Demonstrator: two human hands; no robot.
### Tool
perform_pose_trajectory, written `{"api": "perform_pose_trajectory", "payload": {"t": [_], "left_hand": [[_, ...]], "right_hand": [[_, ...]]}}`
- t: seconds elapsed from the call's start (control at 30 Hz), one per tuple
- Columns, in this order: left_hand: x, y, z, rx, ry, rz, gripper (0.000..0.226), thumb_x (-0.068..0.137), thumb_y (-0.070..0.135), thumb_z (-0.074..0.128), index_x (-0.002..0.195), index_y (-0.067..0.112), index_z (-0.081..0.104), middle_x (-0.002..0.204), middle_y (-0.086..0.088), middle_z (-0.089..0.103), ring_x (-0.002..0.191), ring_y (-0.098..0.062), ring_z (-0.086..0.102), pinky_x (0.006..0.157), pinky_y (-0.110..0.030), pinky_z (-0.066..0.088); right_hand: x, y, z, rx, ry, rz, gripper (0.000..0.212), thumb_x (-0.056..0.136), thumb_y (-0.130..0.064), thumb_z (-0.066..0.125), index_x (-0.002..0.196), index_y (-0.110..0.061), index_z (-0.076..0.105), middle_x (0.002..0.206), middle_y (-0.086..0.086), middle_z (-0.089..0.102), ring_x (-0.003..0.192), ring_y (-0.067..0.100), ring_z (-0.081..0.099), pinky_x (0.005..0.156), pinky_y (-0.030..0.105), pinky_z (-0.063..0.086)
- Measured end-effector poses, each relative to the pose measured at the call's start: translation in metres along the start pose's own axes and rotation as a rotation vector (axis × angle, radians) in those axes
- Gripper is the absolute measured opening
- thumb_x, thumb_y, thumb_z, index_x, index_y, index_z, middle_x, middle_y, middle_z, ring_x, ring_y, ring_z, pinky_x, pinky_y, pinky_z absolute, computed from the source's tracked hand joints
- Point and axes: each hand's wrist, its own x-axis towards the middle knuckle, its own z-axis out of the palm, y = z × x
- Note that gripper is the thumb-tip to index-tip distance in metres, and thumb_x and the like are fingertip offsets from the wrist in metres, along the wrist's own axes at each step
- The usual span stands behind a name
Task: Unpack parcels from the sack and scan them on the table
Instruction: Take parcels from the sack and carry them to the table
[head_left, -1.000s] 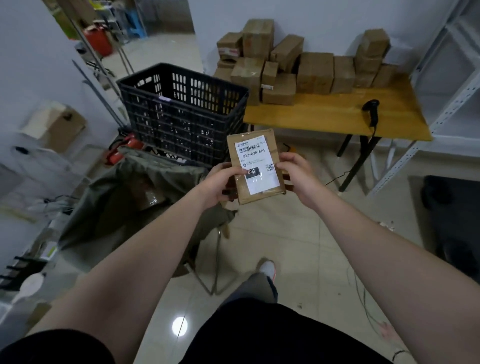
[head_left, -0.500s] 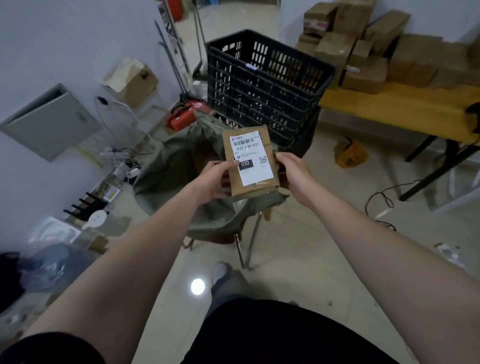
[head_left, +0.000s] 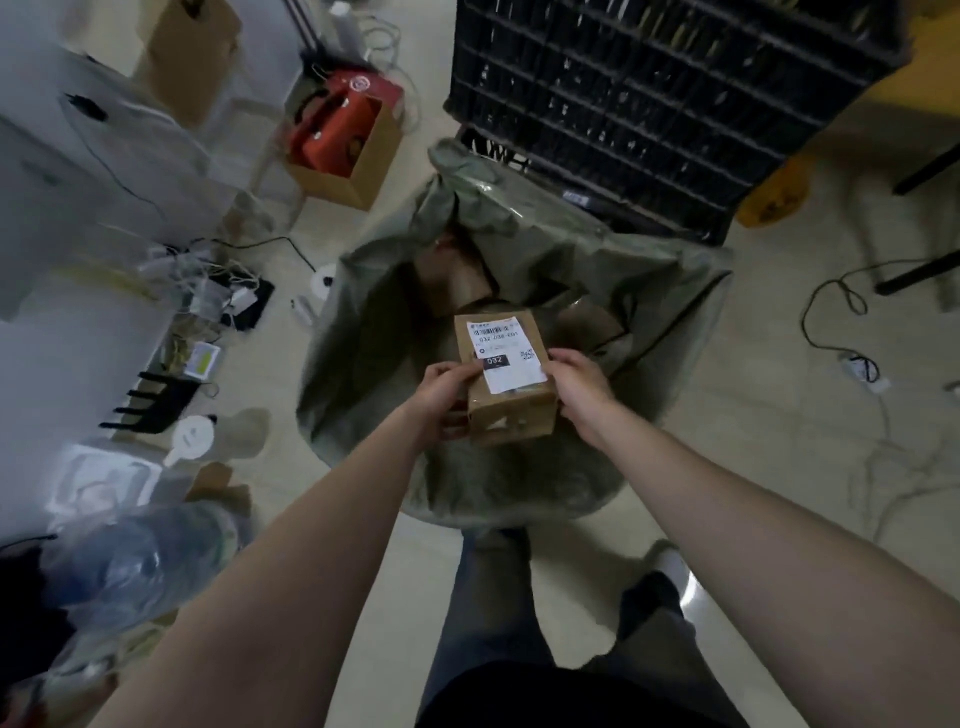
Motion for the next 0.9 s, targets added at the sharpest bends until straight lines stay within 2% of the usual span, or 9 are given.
{"api": "perform_pose_trajectory", "payload": {"t": [0.13, 0.23, 0.33, 0.43, 0.53, 0.67, 0.7, 0.8, 0.9], "left_hand": [[0.066, 0.019, -0.012, -0.001, -0.035, -0.106, 0.037, 0.090, 0.045, 0.073, 0.114, 0.034, 0.048, 0.116, -0.006, 0.067, 0.100, -0.026, 0.068, 0.072, -0.038, 0.056], [0.115, 0.033, -0.012, 0.088, -0.066, -0.135, 0.043, 0.088, 0.053, 0.071, 0.121, 0.036, 0.049, 0.116, -0.003, 0.066, 0.103, -0.028, 0.065, 0.085, -0.049, 0.054], [0.160, 0.050, -0.006, 0.104, -0.147, -0.169, 0.026, 0.091, 0.050, 0.068, 0.107, 0.034, 0.055, 0.115, -0.007, 0.065, 0.107, -0.033, 0.062, 0.097, -0.065, 0.050], [0.200, 0.069, 0.004, 0.078, -0.205, -0.151, 0.024, 0.092, 0.048, 0.068, 0.109, 0.033, 0.059, 0.112, -0.008, 0.071, 0.104, -0.035, 0.069, 0.091, -0.061, 0.057], [0.231, 0.087, 0.018, -0.003, -0.238, -0.074, 0.028, 0.096, 0.041, 0.066, 0.122, 0.028, 0.065, 0.096, -0.001, 0.079, 0.084, -0.025, 0.077, 0.062, -0.045, 0.064], [0.272, 0.101, 0.033, -0.020, -0.178, -0.003, 0.043, 0.097, 0.041, 0.068, 0.134, 0.022, 0.061, 0.126, -0.007, 0.066, 0.114, -0.027, 0.065, 0.079, -0.048, 0.064], [0.281, 0.104, 0.037, -0.037, -0.177, 0.007, 0.042, 0.098, 0.041, 0.067, 0.134, 0.020, 0.061, 0.129, -0.008, 0.064, 0.117, -0.028, 0.063, 0.080, -0.045, 0.065], [0.305, 0.112, 0.047, -0.124, -0.163, 0.058, 0.044, 0.100, 0.037, 0.064, 0.138, 0.016, 0.058, 0.130, -0.010, 0.061, 0.121, -0.031, 0.061, 0.083, -0.040, 0.064], [0.327, 0.101, 0.053, -0.207, -0.165, 0.110, 0.047, 0.102, 0.024, 0.062, 0.144, 0.004, 0.052, 0.140, -0.020, 0.059, 0.128, -0.038, 0.059, 0.090, -0.043, 0.059]], "right_hand": [[0.055, 0.007, 0.031, 0.084, 0.076, 0.131, 0.021, 0.097, -0.027, 0.065, 0.116, -0.036, 0.063, 0.120, 0.001, 0.070, 0.107, 0.021, 0.068, 0.091, 0.045, 0.058], [0.094, 0.007, 0.041, 0.170, 0.154, 0.230, 0.016, 0.097, -0.032, 0.066, 0.111, -0.040, 0.063, 0.115, -0.001, 0.070, 0.103, 0.021, 0.066, 0.075, 0.037, 0.053], [0.133, 0.010, 0.043, 0.265, 0.200, 0.276, 0.016, 0.097, -0.038, 0.065, 0.112, -0.043, 0.063, 0.114, -0.002, 0.070, 0.100, 0.021, 0.066, 0.069, 0.036, 0.052], [0.169, 0.011, 0.046, 0.411, 0.207, 0.234, 0.029, 0.096, -0.039, 0.065, 0.125, -0.038, 0.065, 0.123, 0.001, 0.071, 0.112, 0.028, 0.066, 0.089, 0.052, 0.057], [0.203, 0.013, 0.051, 0.599, 0.228, 0.169, 0.031, 0.097, -0.032, 0.067, 0.127, -0.031, 0.068, 0.127, 0.007, 0.071, 0.117, 0.033, 0.067, 0.098, 0.058, 0.055], [0.232, 0.014, 0.059, 0.691, 0.317, 0.066, 0.036, 0.094, -0.017, 0.068, 0.129, -0.027, 0.066, 0.118, 0.007, 0.075, 0.105, 0.022, 0.074, 0.081, 0.039, 0.063], [0.240, 0.015, 0.059, 0.696, 0.334, 0.029, 0.038, 0.093, -0.012, 0.068, 0.129, -0.024, 0.067, 0.119, 0.008, 0.075, 0.105, 0.020, 0.074, 0.083, 0.037, 0.062], [0.265, 0.017, 0.059, 0.591, 0.349, -0.061, 0.042, 0.094, -0.005, 0.064, 0.134, -0.018, 0.067, 0.131, 0.006, 0.070, 0.122, 0.021, 0.064, 0.109, 0.042, 0.050], [0.285, 0.018, 0.064, 0.420, 0.289, -0.065, 0.050, 0.096, 0.005, 0.058, 0.143, -0.014, 0.060, 0.141, 0.009, 0.063, 0.132, 0.025, 0.057, 0.117, 0.046, 0.041]]}}
